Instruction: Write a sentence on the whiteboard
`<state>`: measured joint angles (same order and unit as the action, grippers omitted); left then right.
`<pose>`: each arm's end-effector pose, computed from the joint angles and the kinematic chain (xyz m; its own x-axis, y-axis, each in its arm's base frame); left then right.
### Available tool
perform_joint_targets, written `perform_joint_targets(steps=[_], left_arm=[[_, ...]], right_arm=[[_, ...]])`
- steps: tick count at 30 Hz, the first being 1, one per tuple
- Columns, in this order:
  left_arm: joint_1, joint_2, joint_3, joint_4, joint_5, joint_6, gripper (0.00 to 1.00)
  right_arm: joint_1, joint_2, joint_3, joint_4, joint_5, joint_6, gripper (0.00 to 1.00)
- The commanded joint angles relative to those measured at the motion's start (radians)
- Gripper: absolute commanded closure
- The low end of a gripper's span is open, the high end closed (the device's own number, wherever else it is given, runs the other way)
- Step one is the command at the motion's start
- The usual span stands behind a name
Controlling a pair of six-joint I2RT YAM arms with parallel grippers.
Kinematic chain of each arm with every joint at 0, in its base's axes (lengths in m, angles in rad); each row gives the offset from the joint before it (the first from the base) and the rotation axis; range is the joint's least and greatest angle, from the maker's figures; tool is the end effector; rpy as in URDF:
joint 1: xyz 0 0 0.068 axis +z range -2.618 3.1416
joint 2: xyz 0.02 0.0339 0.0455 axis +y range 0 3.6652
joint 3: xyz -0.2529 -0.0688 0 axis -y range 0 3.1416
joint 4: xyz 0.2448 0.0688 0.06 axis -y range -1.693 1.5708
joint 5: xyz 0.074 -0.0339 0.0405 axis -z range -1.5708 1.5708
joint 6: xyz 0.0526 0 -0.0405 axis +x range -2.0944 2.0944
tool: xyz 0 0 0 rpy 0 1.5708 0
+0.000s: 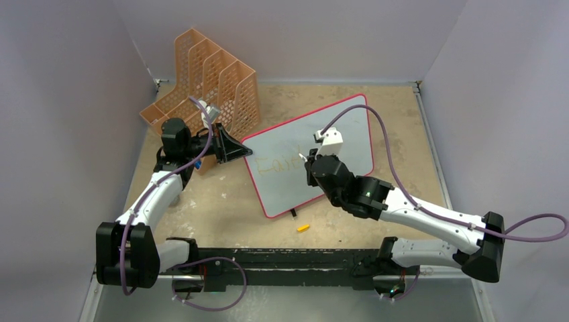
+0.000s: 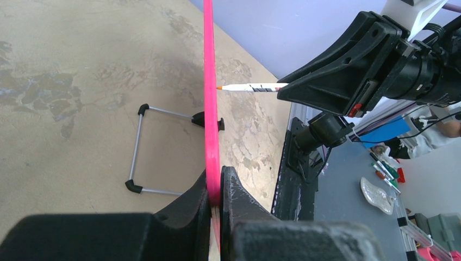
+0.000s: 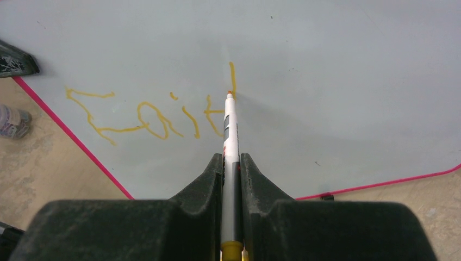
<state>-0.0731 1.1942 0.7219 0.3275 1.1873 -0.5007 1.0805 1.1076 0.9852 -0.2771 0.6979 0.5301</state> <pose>0.2607 -0.0680 0.2772 -0.5787 -0.1377 -0.8038 0.7578 0.2736 -0.5924 0.1535 0.2157 0.3250 -0.3588 0.1504 -0.9212 -0.2500 0.9354 0.2502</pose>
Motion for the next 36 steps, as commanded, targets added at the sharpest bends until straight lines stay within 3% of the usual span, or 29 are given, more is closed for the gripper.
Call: perform_joint_targets(steps=[1,23,36], left_arm=[[-0.002,0.002,0.031,0.024,0.044,0.059,1.0],[-0.002,-0.001,0.031,0.022,0.044,0.06,1.0],[-0.002,-0.003,0.031,0.021,0.041,0.062,1.0]], right_arm=[[-0.003,0.007,-0.006,0.045,0.042,-0.013,1.0],[-0.022,0.011,-0.03,0.0,0.097,0.023,1.0],[-0.022,0.0,-0.054,-0.039,0.048,0.053,1.0]])
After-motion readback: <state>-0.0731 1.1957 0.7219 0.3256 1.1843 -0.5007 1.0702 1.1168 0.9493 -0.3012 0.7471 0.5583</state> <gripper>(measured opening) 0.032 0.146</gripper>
